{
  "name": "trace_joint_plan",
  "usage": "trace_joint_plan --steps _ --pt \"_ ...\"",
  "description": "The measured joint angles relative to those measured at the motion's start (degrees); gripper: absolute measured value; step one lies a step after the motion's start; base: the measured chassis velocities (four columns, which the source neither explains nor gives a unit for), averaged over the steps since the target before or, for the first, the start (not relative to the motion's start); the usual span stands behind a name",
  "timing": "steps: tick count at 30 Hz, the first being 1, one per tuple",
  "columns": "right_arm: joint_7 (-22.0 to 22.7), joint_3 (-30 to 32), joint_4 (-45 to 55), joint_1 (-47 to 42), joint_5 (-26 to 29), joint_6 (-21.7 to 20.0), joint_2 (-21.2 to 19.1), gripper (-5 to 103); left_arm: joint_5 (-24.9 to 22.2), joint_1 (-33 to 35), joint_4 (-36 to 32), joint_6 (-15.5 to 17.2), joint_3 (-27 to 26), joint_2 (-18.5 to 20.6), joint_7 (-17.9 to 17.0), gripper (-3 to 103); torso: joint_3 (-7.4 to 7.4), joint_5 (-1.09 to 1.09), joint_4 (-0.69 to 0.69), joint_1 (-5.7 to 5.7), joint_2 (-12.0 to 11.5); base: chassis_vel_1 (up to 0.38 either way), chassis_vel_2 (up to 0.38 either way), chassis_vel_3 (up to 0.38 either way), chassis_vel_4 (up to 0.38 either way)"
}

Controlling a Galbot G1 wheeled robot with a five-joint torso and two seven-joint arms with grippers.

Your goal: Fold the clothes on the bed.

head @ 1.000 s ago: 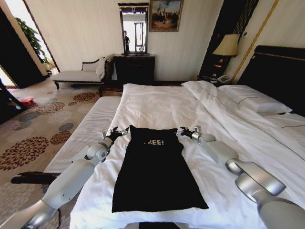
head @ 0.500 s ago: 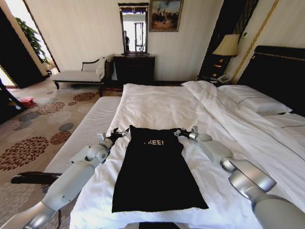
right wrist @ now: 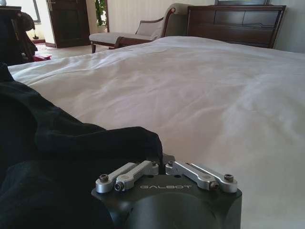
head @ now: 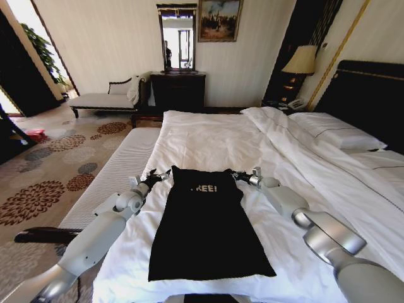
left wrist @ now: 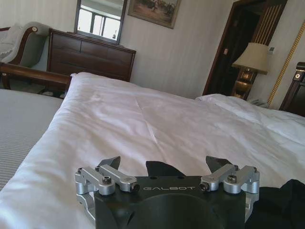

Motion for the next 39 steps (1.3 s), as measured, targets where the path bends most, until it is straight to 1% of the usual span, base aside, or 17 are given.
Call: trace_joint_plan --steps 3,4,7,9,10,16,18,21,22,24,26,29,30,33,36,37,39 --pt "0.5 -0.3 1.0 -0.3 0.3 -0.1 -0.9 1 -0.4 -1.9 3.8 0.2 0.3 -1.6 0.8 100 0.00 -0.01 -0.01 0.00 0.0 0.000 0.000 0.000 0.000" --pt "0.5 -0.3 1.0 -0.3 0.3 -0.1 -0.9 1 -0.4 -1.9 3.8 0.2 0.3 -1.6 0.8 100 0.00 -0.01 -0.01 0.00 0.0 0.000 0.000 0.000 0.000" --pt "1.0 -0.5 1.7 -0.5 0.6 -0.2 -1.5 1 -1.0 -3.9 8.7 0.5 1.0 -3.2 1.8 100 0.00 0.00 0.01 0.01 0.0 0.000 0.000 0.000 0.000" --pt "1.1 -0.5 1.7 -0.5 0.6 -0.3 -1.6 1 -1.0 -4.3 9.7 0.5 1.2 -3.5 1.9 100 0.00 0.00 0.00 0.01 0.0 0.000 0.000 0.000 0.000" --pt "1.3 -0.6 1.7 -0.6 0.6 -0.3 -1.6 1 -1.2 -5.2 11.8 0.5 1.6 -4.3 2.3 100 0.00 0.00 0.00 0.00 0.0 0.000 0.000 0.000 0.000" --pt "1.4 -0.6 2.3 -0.9 0.8 -0.3 -2.1 1 -1.9 -7.1 15.6 0.4 3.2 -5.6 4.2 100 0.00 0.00 0.01 0.01 0.0 0.000 0.000 0.000 0.000" --pt "1.6 -0.6 2.5 -1.0 0.8 -0.3 -2.2 1 -2.4 -8.1 17.2 0.3 3.4 -6.4 4.6 100 0.00 0.00 -0.01 0.00 0.0 0.000 0.000 0.000 0.000" --pt "2.0 -0.8 3.1 -1.2 0.9 -0.4 -2.3 1 -3.3 -11.1 21.1 0.2 4.2 -8.6 5.8 100 0.00 0.00 -0.01 0.01 0.0 0.000 0.000 0.000 0.000" --pt "2.0 -0.8 3.1 -1.2 0.9 -0.4 -2.3 1 -3.3 -11.1 21.1 0.2 4.2 -8.6 5.8 100 0.00 0.00 -0.01 0.01 0.0 0.000 0.000 0.000 0.000" --pt "2.2 -1.0 3.2 -1.2 1.0 -0.5 -2.3 1 -3.3 -12.3 22.7 0.1 4.7 -9.5 6.3 100 0.00 0.01 -0.01 0.01 0.0 0.000 0.000 0.000 0.000" --pt "2.6 -1.3 3.7 -1.2 1.4 -0.9 -2.3 1 -2.8 -14.8 26.2 -0.4 6.0 -11.7 7.4 99 0.00 0.00 -0.03 0.01 0.0 0.000 0.000 0.000 0.000" --pt "2.8 -1.5 3.9 -1.2 1.7 -1.0 -2.3 1 -2.7 -15.5 27.4 -0.5 6.3 -12.6 7.7 98 0.00 0.00 -0.02 0.01 0.0 0.000 0.000 0.000 0.000" --pt "2.9 -1.7 4.0 -1.2 1.9 -1.1 -2.3 1 -2.6 -16.1 28.6 -0.7 6.7 -13.4 8.0 98 0.00 0.00 -0.01 0.01 0.0 0.000 0.000 0.000 0.000" --pt "2.9 -1.8 4.1 -1.2 2.1 -1.1 -2.3 1 -2.6 -16.9 30.2 -1.0 7.3 -14.3 8.2 97 0.00 0.00 0.01 0.01 0.0 0.000 0.000 0.000 0.000" --pt "2.9 -1.8 3.7 -1.2 2.1 -1.2 -2.1 1 -2.6 -18.5 33.4 -1.4 9.2 -15.3 8.9 96 0.00 -0.01 -0.02 0.01 0.0 0.000 0.000 0.000 0.000" --pt "2.9 -1.8 3.7 -1.2 2.1 -1.2 -2.1 1 -2.6 -18.5 33.4 -1.4 9.2 -15.3 8.9 96 0.00 -0.01 -0.02 0.01 0.0 0.000 0.000 0.000 0.000" --pt "2.9 -1.8 3.7 -1.3 2.1 -1.2 -2.0 1 -2.7 -19.6 35.7 -2.0 10.8 -15.6 9.6 95 0.00 0.00 0.00 0.01 0.0 0.000 0.000 0.000 0.000"
